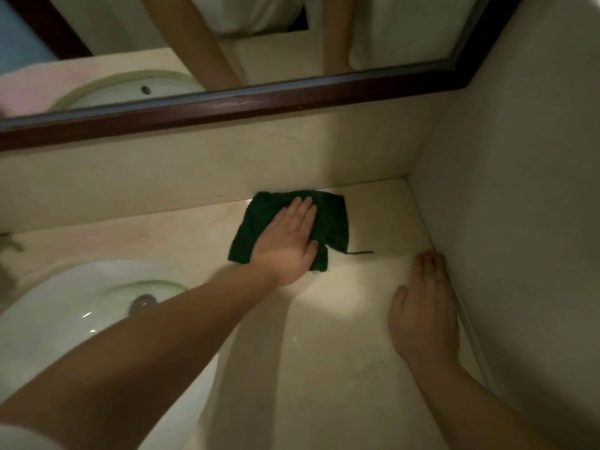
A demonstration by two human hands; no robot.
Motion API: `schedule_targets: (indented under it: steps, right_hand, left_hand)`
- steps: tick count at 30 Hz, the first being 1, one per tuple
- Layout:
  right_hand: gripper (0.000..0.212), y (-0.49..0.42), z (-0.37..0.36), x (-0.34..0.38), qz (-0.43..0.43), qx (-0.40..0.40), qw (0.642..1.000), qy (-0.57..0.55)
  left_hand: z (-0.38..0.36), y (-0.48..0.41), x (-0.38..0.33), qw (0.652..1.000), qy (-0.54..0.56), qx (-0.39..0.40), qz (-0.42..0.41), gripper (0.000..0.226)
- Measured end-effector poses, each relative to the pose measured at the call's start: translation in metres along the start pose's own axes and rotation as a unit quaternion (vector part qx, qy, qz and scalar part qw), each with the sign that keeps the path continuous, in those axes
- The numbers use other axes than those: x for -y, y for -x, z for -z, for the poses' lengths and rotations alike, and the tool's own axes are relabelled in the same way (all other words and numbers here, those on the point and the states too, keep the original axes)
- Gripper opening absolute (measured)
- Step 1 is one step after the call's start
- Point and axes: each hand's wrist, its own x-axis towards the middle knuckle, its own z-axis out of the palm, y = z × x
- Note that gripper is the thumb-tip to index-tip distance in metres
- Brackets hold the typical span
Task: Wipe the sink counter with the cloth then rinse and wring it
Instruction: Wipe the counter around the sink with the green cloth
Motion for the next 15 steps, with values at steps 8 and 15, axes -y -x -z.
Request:
schedule_targets:
  steps: [8, 15]
  right_hand:
    - [0.073, 0.029, 0.002, 0.088, 0.079, 0.015, 0.995, -0.056]
    - [0.078, 0.027, -0.028, 0.25, 0.175, 0.059, 0.98, -0.07]
  left_hand:
    - [0.02, 0.113, 0.046, 0.907, 0.307, -0.186, 0.218, 0.038]
    - [0.1, 0.207, 0.21, 0.452, 0.627, -0.455, 0.443, 0.025]
